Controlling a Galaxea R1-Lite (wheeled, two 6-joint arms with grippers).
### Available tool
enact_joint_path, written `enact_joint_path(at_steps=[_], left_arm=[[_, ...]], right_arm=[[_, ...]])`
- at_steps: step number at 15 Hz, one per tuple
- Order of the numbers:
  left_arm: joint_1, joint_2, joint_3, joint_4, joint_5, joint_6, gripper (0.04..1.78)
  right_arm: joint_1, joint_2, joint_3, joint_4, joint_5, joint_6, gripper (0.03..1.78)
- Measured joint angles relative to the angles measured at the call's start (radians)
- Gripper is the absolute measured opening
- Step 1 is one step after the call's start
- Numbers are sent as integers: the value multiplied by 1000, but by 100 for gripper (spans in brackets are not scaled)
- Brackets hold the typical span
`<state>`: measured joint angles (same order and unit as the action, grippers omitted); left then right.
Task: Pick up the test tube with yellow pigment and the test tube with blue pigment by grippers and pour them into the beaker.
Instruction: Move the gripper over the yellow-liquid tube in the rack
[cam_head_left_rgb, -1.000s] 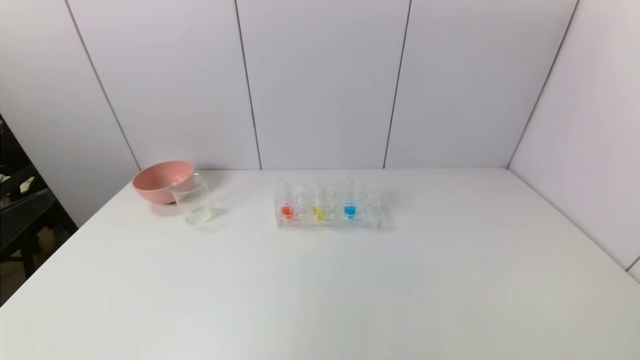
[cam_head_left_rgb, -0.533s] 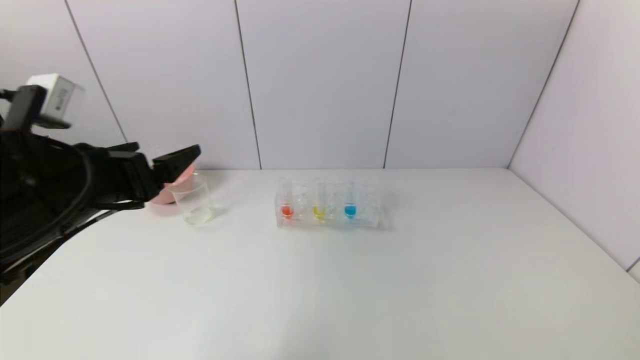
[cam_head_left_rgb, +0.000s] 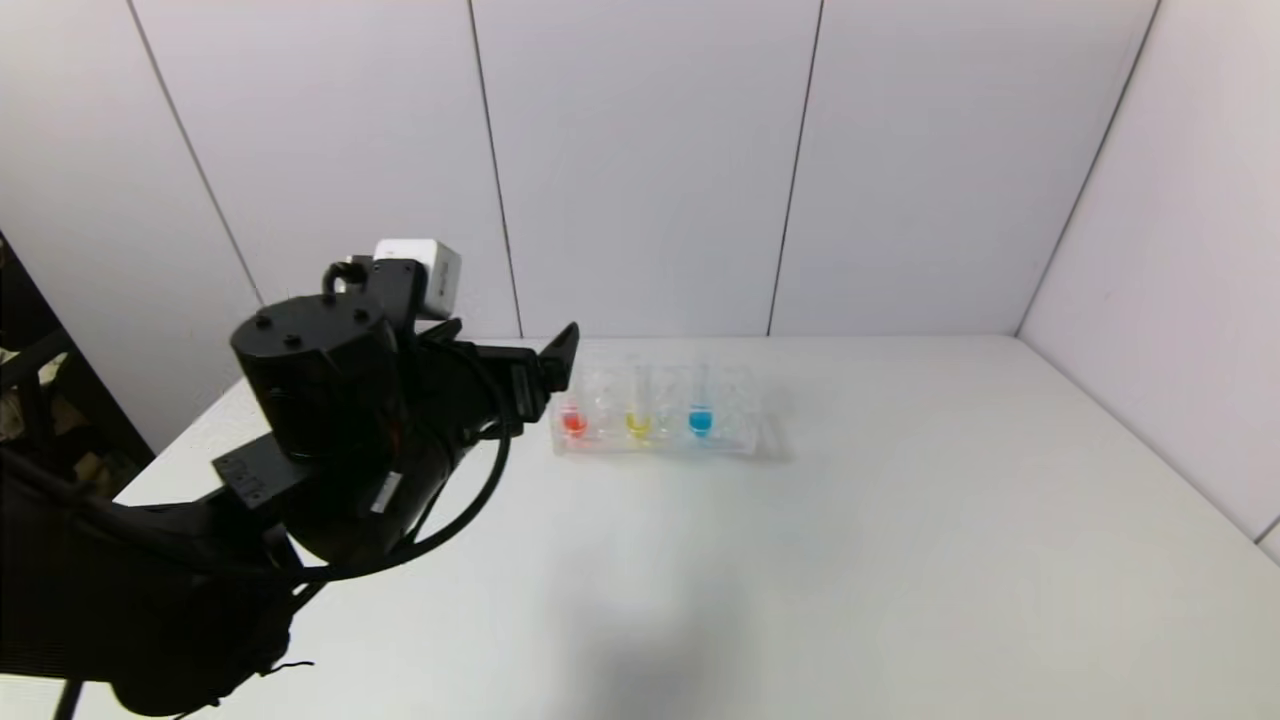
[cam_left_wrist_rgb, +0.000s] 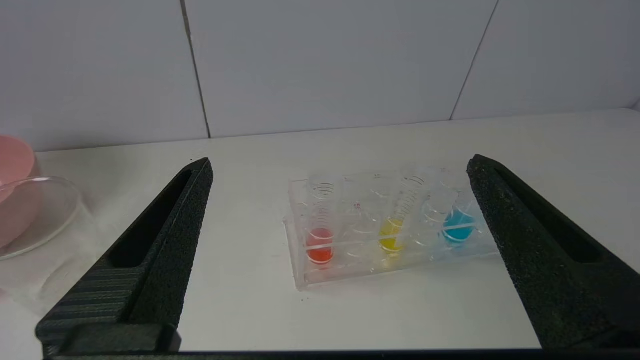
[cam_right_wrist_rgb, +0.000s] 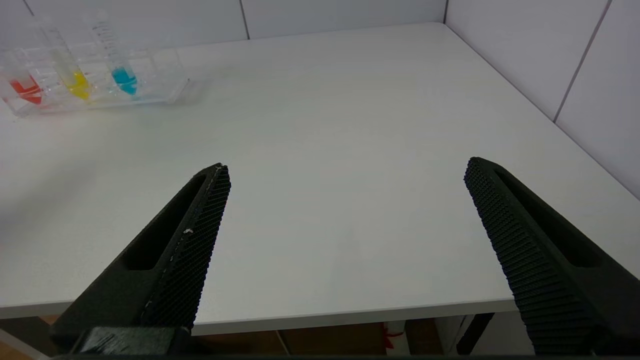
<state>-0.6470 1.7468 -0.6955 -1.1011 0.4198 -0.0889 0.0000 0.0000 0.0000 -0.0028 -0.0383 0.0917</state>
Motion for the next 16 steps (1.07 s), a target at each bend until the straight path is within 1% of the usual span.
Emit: enact_joint_path(at_steps=[3, 7, 10, 16], left_arm=[[-55, 95, -38, -20, 49, -3, 177], [-120, 217, -91, -103, 128, -3, 177], [-143, 294, -162, -104, 195, -8, 177], [-156, 405, -262, -103, 209, -15, 177]], right_arm=[[0, 0, 0, 0, 0, 0, 171], [0, 0, 0, 0, 0, 0, 171], [0, 0, 0, 0, 0, 0, 171], [0, 0, 0, 0, 0, 0, 171]])
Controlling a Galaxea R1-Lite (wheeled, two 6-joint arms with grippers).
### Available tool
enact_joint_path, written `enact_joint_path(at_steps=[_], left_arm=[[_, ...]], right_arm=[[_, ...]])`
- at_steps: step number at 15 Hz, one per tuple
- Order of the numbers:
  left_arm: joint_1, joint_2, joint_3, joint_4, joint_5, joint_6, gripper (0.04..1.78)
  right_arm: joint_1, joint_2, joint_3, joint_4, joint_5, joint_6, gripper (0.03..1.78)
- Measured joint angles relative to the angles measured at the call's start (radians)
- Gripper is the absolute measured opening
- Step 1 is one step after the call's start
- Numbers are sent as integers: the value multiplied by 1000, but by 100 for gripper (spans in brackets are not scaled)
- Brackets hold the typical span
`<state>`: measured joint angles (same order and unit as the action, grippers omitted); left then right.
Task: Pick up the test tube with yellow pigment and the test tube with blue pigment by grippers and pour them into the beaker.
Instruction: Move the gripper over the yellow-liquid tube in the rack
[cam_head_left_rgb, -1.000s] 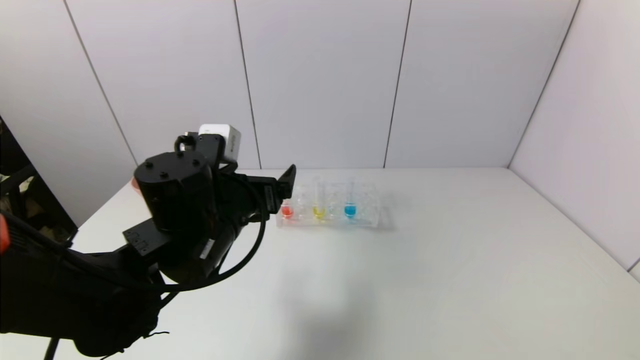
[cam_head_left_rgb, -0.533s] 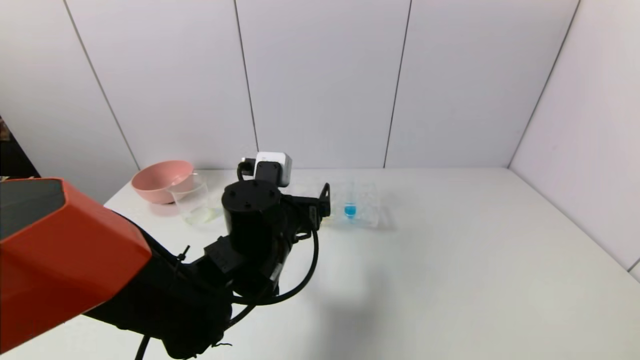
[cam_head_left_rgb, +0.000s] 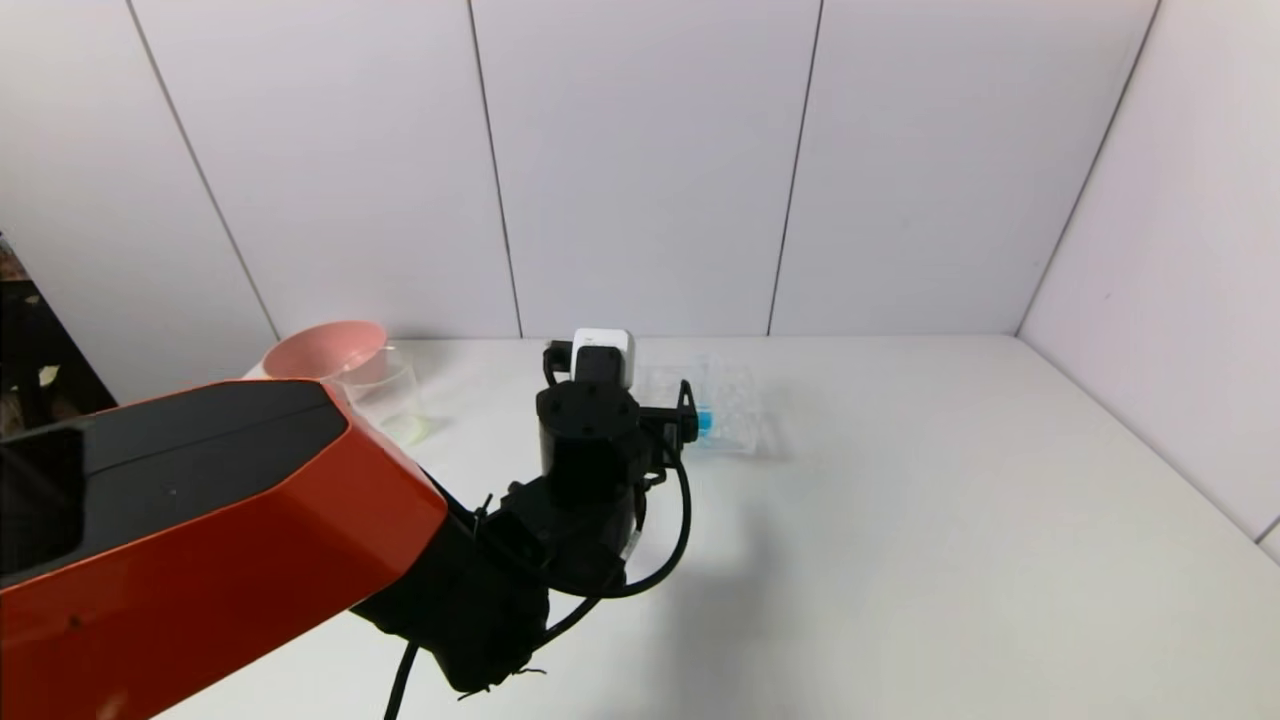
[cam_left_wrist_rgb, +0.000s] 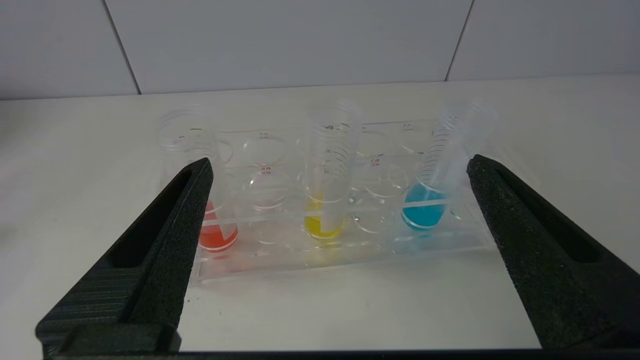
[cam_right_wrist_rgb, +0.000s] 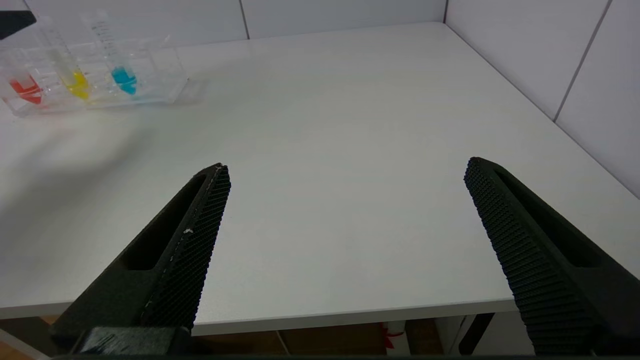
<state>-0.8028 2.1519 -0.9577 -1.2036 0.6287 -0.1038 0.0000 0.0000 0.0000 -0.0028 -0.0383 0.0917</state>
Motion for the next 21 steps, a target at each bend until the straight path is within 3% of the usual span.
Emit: enact_joint_path(at_steps=[21], left_arm=[[83, 201, -298, 114, -1, 0, 177]], right_arm=[[0, 0, 0, 0, 0, 0, 171]])
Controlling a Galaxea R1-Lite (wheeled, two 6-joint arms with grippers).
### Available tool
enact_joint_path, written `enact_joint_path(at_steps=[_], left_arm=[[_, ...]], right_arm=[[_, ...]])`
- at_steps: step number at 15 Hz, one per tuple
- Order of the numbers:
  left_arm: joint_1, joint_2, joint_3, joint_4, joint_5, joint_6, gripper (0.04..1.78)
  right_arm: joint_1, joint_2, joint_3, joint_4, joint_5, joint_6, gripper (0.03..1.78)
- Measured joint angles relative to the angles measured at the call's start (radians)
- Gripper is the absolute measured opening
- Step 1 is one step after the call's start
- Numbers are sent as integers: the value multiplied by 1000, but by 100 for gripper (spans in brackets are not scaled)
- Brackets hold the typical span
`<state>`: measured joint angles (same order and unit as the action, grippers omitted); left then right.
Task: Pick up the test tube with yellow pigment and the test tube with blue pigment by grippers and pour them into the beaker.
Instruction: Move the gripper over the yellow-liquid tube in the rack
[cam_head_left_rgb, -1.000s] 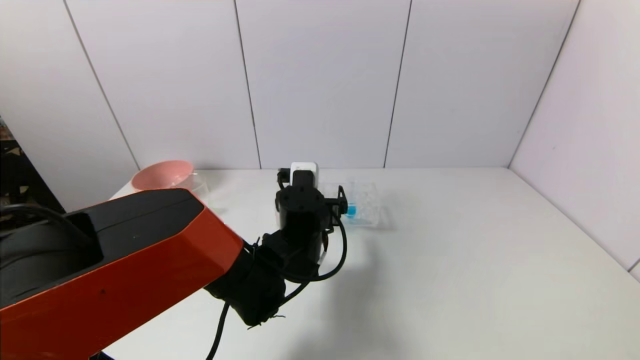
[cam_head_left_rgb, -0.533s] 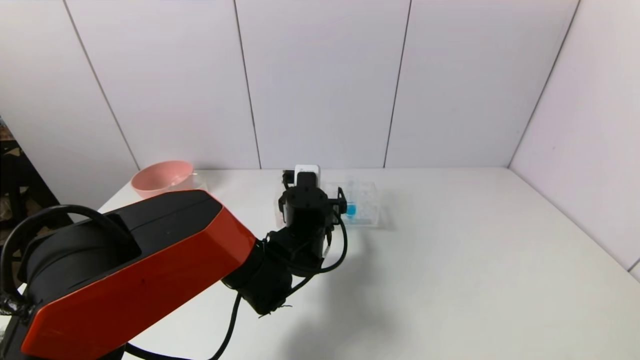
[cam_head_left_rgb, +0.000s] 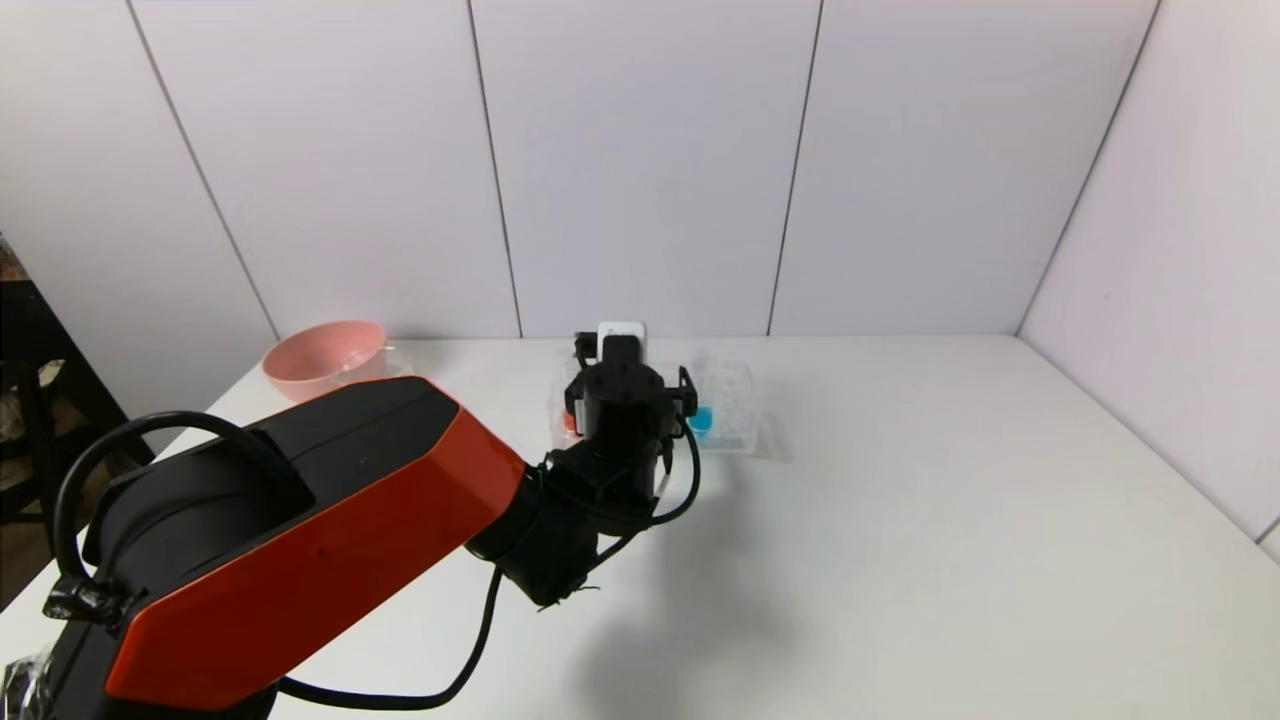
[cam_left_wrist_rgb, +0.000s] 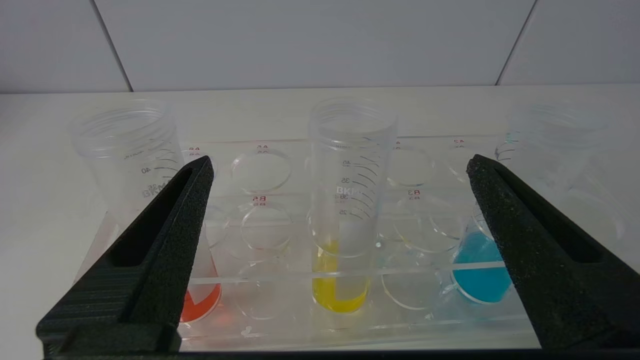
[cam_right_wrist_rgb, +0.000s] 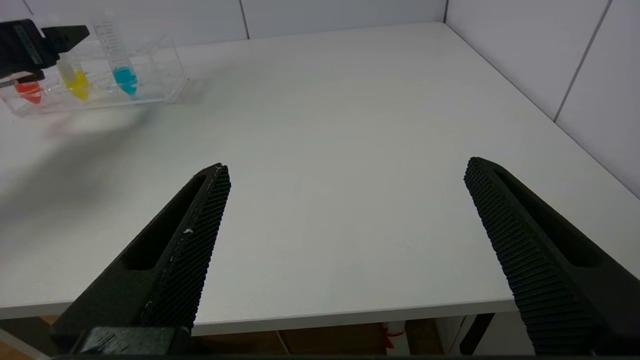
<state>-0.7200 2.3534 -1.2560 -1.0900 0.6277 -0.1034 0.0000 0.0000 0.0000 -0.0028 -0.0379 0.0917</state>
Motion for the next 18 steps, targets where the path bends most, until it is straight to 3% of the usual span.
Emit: enact_joint_path(at_steps=[18], left_arm=[[65, 145, -254, 130, -13, -1, 165]], right_arm=[[0, 0, 0, 0, 0, 0, 171]])
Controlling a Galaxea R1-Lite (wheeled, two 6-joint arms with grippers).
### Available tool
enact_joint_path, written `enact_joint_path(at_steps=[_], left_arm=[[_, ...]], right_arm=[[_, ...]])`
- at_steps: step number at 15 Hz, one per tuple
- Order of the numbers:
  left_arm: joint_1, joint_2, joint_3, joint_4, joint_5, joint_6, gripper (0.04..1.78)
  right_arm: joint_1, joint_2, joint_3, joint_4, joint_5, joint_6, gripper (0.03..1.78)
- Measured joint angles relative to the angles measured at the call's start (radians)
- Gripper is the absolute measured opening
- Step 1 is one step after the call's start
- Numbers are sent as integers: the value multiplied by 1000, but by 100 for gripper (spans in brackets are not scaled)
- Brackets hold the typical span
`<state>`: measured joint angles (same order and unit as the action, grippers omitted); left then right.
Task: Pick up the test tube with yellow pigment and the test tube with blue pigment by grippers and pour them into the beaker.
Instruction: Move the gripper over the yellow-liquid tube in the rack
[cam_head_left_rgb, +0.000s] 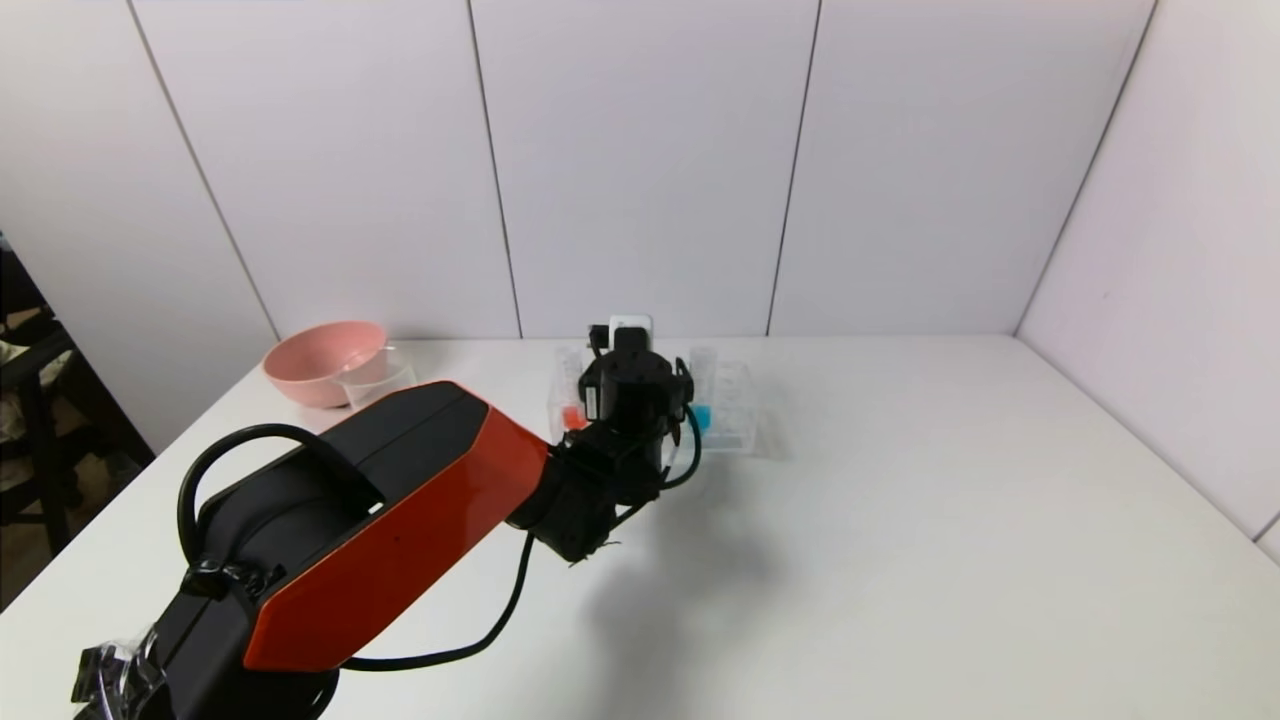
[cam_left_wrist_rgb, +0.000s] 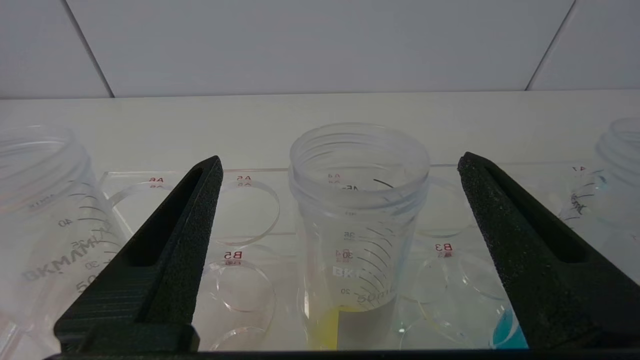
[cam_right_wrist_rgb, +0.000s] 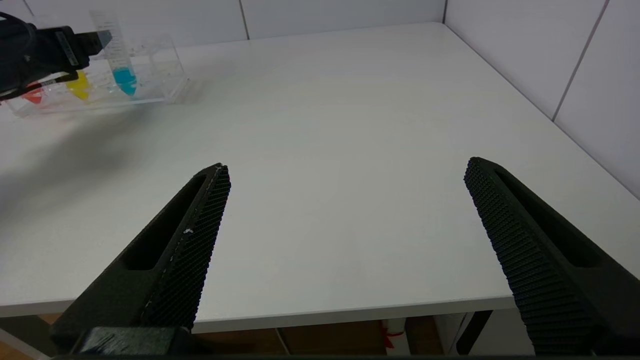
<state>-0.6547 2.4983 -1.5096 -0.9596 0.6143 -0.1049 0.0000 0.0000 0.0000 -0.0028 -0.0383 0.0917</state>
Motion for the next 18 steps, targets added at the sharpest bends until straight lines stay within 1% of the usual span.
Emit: enact_joint_path(at_steps=[7, 9, 10, 11, 12, 18], left_arm=[[8, 29, -39, 27, -1, -2, 162], [9, 36, -49, 42, -1, -1, 157], [9, 41, -55, 44, -1, -2, 150], [9, 46, -58, 45, -1, -2, 113], [9, 50, -60, 47, 1, -4, 55], [9, 58, -64, 48, 0, -4, 55]], right_arm=[[0, 0, 0, 0, 0, 0, 171], [0, 0, 0, 0, 0, 0, 171], [0, 0, 0, 0, 0, 0, 171], [0, 0, 0, 0, 0, 0, 171], [0, 0, 0, 0, 0, 0, 171], [0, 0, 0, 0, 0, 0, 171]])
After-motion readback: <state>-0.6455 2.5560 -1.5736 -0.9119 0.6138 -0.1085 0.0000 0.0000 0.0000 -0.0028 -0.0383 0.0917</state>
